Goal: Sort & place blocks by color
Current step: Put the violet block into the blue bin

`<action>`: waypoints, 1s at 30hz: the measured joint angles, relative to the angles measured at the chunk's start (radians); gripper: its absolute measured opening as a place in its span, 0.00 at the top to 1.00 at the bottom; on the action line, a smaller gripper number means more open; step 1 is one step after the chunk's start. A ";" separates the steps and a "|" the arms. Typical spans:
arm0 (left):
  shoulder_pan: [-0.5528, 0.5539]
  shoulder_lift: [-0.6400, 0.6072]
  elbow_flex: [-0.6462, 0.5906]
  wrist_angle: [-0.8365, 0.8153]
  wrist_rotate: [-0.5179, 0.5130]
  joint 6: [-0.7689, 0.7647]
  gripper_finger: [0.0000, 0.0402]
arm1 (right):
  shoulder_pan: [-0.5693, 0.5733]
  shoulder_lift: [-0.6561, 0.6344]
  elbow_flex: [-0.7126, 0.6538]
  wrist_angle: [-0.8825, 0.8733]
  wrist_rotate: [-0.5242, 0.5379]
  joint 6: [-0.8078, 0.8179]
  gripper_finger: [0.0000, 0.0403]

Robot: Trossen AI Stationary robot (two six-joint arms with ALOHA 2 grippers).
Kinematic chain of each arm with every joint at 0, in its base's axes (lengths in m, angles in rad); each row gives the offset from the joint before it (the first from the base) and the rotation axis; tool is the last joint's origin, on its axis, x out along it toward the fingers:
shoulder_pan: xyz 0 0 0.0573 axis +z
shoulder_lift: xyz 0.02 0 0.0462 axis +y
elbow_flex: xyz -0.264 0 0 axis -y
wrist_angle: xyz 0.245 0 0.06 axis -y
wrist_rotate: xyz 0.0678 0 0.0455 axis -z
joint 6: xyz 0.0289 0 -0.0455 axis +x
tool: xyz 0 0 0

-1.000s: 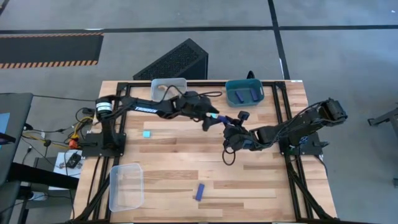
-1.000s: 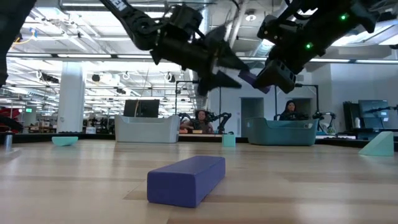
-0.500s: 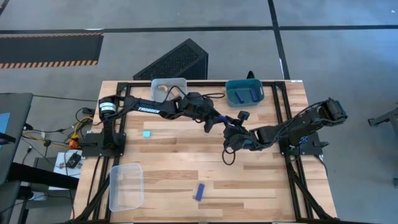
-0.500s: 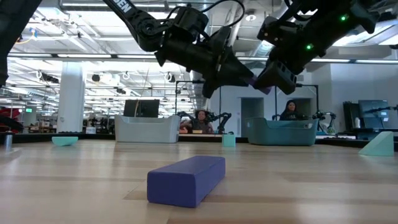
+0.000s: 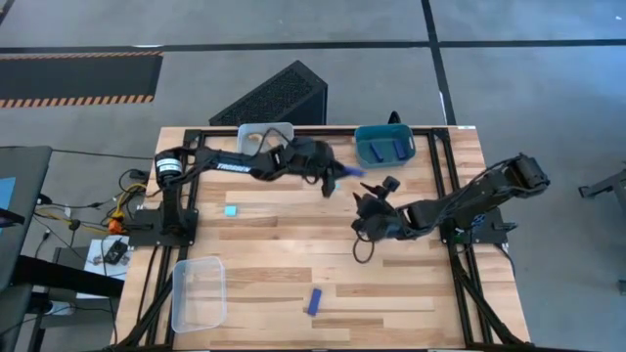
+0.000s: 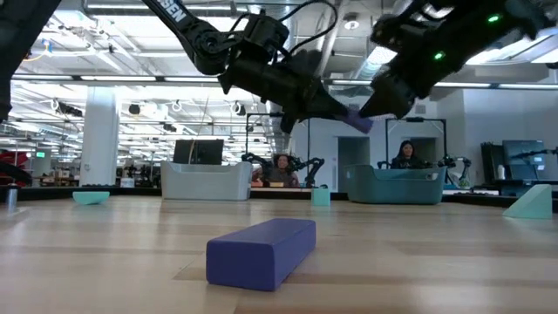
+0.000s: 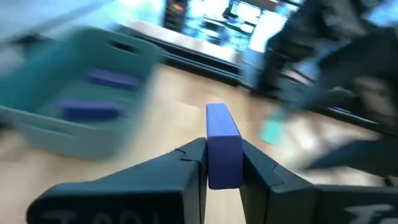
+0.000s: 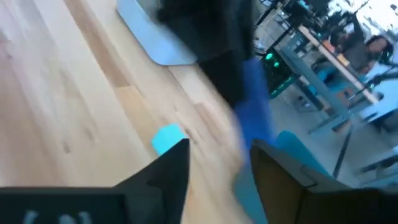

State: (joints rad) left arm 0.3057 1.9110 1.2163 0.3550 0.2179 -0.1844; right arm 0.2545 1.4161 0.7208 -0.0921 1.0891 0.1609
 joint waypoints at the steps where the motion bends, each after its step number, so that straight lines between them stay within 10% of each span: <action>1: 0.013 0.001 0.013 -0.010 -0.009 0.015 0.90 | 0.013 -0.011 0.000 -0.036 0.016 0.046 0.50; 8: 0.097 0.007 0.108 -0.058 -0.051 0.060 0.92 | 0.086 -0.138 0.000 -0.210 0.217 0.266 0.39; 30: 0.141 0.342 0.573 -0.389 -0.018 0.095 0.91 | 0.165 -0.235 0.000 -0.313 0.218 0.478 0.42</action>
State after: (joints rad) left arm 0.4469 2.2530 1.7895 -0.0336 0.2004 -0.0890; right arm 0.4194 1.1812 0.7204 -0.4051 1.3076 0.6388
